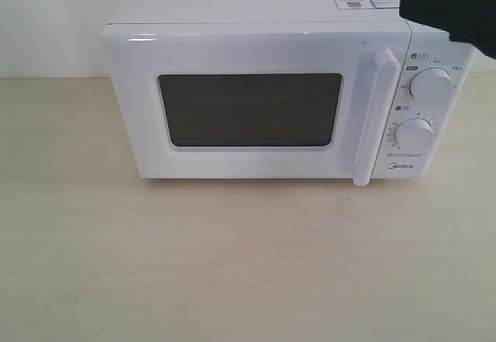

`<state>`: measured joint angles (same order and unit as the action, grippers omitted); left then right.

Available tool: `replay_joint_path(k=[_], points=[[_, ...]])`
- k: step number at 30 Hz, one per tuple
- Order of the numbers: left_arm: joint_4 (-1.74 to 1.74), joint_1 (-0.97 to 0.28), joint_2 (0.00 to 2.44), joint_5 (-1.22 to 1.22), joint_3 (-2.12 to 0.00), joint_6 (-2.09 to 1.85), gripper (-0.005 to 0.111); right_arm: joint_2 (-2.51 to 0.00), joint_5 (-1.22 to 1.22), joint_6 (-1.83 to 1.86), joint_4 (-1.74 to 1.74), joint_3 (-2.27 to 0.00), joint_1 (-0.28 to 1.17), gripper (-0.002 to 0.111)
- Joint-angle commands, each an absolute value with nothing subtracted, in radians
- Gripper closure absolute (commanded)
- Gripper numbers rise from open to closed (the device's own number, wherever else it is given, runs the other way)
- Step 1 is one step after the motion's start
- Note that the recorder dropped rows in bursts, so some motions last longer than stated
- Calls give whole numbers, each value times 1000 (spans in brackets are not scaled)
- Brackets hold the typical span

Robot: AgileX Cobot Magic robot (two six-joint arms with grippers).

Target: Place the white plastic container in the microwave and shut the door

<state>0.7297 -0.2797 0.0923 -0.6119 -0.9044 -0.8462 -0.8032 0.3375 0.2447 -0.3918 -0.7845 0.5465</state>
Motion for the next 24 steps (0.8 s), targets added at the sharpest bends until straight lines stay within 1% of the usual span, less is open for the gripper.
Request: replay_joint_path(k=[1, 6, 13, 18, 21, 24], points=[[531, -238, 35, -562, -842, -761, 102, -800, 338, 244, -390, -790, 539, 108], [363, -183, 26, -457, -671, -616, 102, -800, 338, 244, -390, -790, 539, 108], [361, -143, 26, -208, -309, -592, 102, -800, 338, 244, -390, -790, 539, 108], [361, -116, 14, -30, -98, -489, 102, -800, 338, 244, -390, -790, 539, 108], [361, -102, 0, 41, -15, -429, 102, -800, 338, 244, -390, -790, 539, 108], [361, -90, 0, 66, 0, -427, 102, -800, 340, 244, -390, -790, 539, 108]])
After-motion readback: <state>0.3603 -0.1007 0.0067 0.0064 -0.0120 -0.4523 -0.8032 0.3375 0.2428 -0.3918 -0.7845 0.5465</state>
